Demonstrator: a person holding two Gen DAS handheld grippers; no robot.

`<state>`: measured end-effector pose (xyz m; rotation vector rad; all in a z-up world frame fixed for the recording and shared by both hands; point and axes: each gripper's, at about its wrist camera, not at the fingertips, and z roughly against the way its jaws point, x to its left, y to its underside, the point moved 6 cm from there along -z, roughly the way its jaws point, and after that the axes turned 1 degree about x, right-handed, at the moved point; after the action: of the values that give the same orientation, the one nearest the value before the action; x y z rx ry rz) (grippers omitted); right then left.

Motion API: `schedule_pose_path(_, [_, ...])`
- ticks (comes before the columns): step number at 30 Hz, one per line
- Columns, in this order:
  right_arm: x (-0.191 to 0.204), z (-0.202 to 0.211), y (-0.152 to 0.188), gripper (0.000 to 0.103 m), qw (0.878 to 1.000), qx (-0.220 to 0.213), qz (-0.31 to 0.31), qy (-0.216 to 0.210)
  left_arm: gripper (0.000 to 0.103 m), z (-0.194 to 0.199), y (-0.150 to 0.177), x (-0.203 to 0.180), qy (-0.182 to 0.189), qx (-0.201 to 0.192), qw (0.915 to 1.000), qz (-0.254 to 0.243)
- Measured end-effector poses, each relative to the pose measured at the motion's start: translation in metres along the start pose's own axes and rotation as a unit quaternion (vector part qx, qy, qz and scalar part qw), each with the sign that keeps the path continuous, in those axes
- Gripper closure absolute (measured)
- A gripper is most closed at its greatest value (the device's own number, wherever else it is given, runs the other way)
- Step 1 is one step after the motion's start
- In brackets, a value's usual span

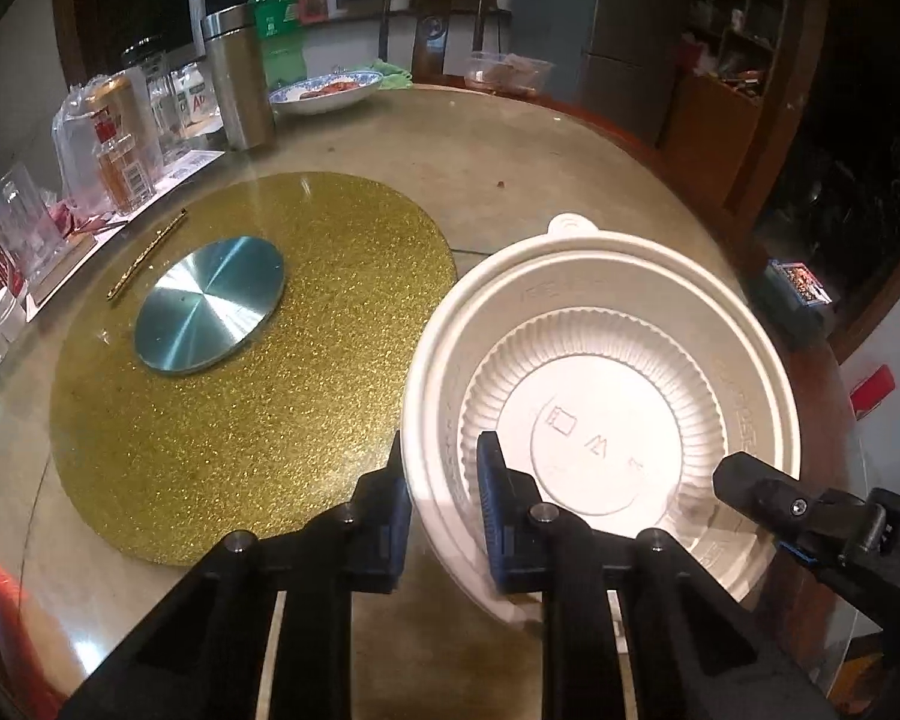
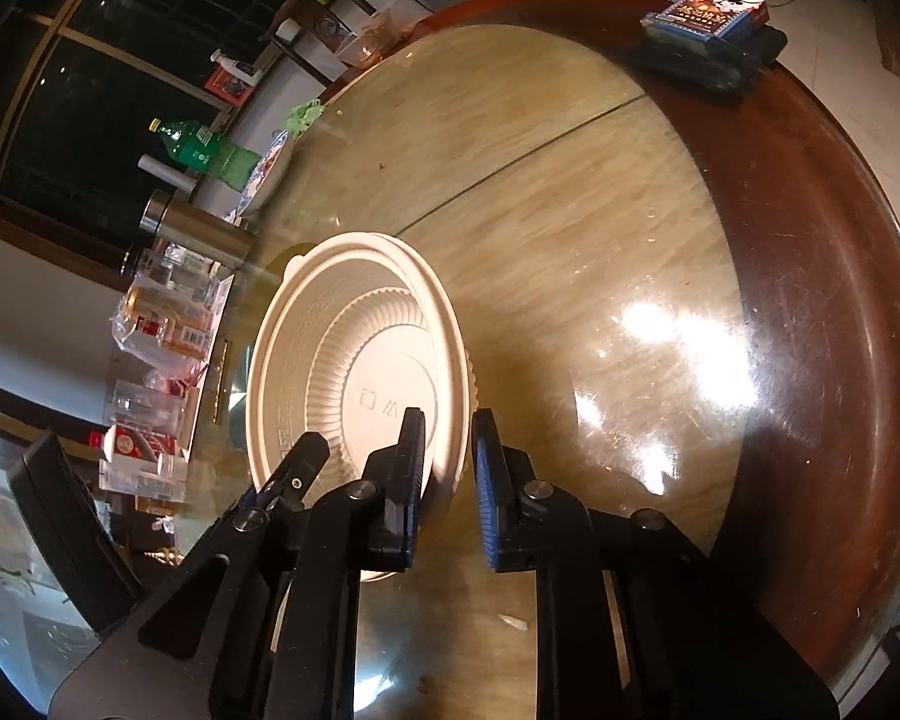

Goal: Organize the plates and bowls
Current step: 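Close both grippers on the rim of the smaller beige bowl, then lift the smaller beige bowl and carry it to the red plate stack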

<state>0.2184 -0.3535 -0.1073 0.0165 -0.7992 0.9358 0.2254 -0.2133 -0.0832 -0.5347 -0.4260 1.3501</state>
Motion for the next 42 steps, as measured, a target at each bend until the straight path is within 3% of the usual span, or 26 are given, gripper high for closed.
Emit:
schedule_pose_path(14, [0.019,0.006,0.014,0.089,1.0,0.0,0.02,-0.012,0.085,0.021,0.006,0.015,-0.021,-0.018,0.9996,-0.004])
schedule_pose_path(42, [0.124,-0.019,0.111,0.089,0.989,0.061,0.125,-0.056,0.085,0.09,0.054,0.137,-0.061,-0.051,0.9936,0.08])
